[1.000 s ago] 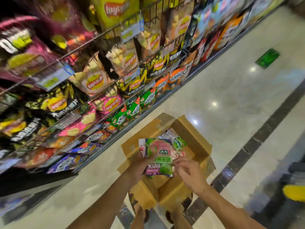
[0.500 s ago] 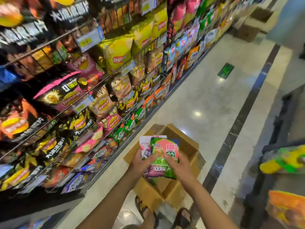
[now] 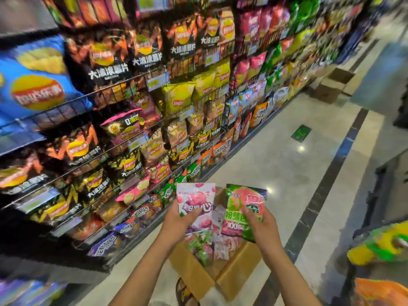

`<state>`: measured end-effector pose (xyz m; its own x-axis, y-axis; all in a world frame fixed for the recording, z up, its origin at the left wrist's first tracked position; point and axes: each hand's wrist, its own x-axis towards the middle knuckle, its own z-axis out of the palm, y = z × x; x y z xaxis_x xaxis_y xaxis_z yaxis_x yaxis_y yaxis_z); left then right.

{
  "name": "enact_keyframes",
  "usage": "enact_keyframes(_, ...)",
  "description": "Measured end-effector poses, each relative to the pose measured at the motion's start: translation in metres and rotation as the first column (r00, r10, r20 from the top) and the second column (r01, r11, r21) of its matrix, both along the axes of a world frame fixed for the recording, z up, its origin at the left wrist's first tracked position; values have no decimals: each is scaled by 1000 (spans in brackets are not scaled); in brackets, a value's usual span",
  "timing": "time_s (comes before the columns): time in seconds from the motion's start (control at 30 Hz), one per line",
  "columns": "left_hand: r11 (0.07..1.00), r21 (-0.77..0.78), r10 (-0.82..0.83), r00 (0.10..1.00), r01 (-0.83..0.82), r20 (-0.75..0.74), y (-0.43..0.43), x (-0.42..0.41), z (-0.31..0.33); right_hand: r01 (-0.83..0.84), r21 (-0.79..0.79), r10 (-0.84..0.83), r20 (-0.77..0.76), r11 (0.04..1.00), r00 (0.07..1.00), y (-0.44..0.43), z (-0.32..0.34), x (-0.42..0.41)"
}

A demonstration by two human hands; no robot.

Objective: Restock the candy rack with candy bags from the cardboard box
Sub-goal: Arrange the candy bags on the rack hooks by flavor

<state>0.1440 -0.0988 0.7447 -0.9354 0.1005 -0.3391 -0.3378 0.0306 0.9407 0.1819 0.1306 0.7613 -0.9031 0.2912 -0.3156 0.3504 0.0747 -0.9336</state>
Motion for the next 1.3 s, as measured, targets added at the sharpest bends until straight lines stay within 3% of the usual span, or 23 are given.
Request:
enact_keyframes(0.2, 988, -34, 150, 986, -153, -73, -19, 77, 29, -92, 47, 94, -45, 995, 995, -10, 11, 55)
enact_keyframes(0.43, 954, -48, 293, 953, -298, -81, -60, 163, 47, -163, 15, 164, -34, 986, 986, -51, 45, 109)
enact_keyframes(0.53, 934, -70, 342, 934, -350, -107, -81, 191, 56, -255, -21, 252, -99, 967, 963, -75, 52, 120)
enact_keyframes(0.73, 862, -78, 492, 864, -501, -110, -137, 248, 66, -416, -32, 405, -171, 909, 898, -140, 60, 136)
enact_keyframes(1.03, 684, -72, 711, 685, -726, -158, -237, 346, 77, -607, -46, 585, -221, 793, 781, -264, 77, 180)
enact_keyframes(1.3, 584, -51, 791, 582, -810, -190, -343, 448, 82, -746, -37, 725, -205, 665, 657, -394, 82, 257)
